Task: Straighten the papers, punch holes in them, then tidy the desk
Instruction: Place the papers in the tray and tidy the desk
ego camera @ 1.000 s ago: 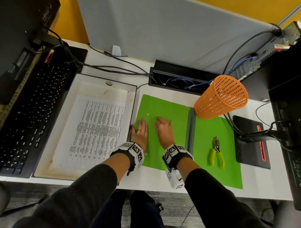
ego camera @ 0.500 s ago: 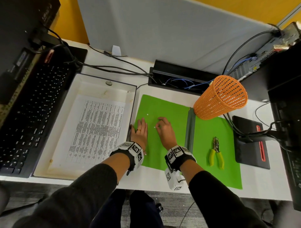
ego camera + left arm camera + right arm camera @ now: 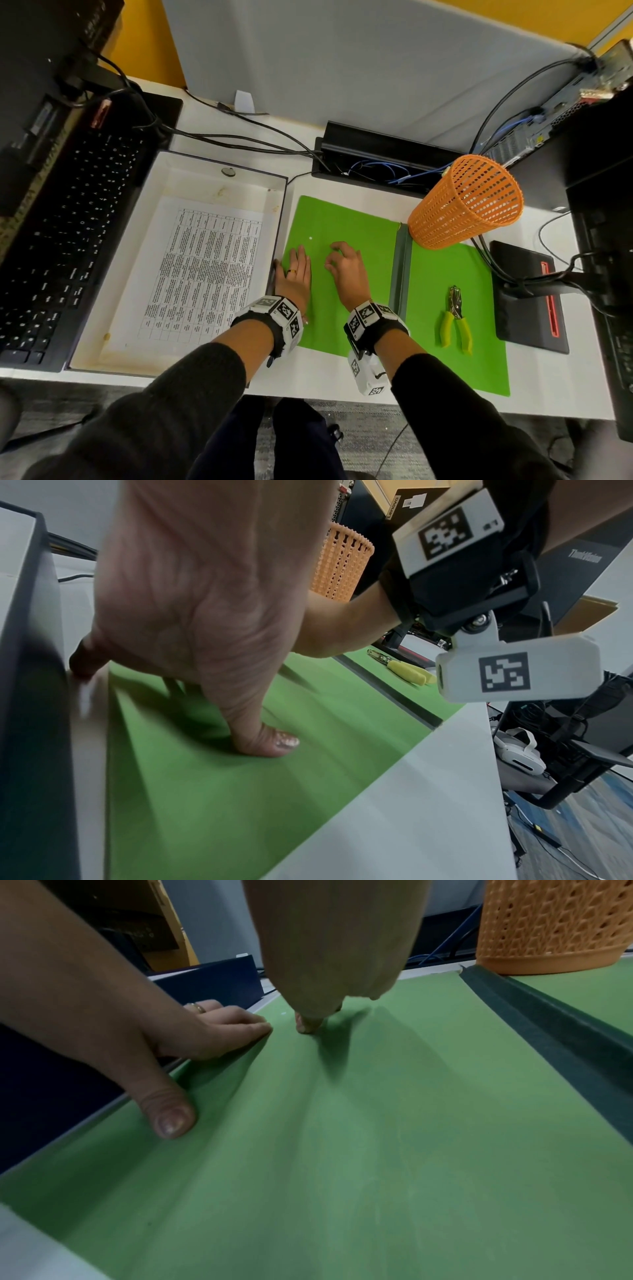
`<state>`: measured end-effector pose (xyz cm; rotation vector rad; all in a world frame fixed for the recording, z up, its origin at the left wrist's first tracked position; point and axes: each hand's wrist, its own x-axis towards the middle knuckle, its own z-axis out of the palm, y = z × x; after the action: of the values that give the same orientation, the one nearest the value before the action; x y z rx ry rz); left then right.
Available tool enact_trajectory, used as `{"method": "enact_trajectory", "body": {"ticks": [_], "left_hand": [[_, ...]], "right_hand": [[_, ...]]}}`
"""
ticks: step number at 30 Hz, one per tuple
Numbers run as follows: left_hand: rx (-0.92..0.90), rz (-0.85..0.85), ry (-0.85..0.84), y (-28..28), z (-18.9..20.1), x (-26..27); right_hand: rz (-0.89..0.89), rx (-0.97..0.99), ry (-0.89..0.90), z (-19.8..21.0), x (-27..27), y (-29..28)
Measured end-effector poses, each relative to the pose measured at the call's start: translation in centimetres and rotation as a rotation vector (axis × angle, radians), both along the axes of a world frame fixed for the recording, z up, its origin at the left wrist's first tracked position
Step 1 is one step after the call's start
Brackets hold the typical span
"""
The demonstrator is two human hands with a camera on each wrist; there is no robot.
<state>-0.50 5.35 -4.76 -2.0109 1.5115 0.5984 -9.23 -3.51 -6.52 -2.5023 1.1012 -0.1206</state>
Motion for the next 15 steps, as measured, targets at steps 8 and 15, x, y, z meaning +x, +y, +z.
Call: {"method": "enact_trajectory", "body": {"ticks": [8,15], "left_hand": [[-0.005,0.001,0.004,-0.05,-0.2,0.04],[-0.067,0.008,0.035,0.23,-0.24,0.14]], "right_hand": [[0.093,-0.069,0.119,0.3,0.27,0.51],[0.07,-0.078,0.171,0.18,0.02,0.09]]}}
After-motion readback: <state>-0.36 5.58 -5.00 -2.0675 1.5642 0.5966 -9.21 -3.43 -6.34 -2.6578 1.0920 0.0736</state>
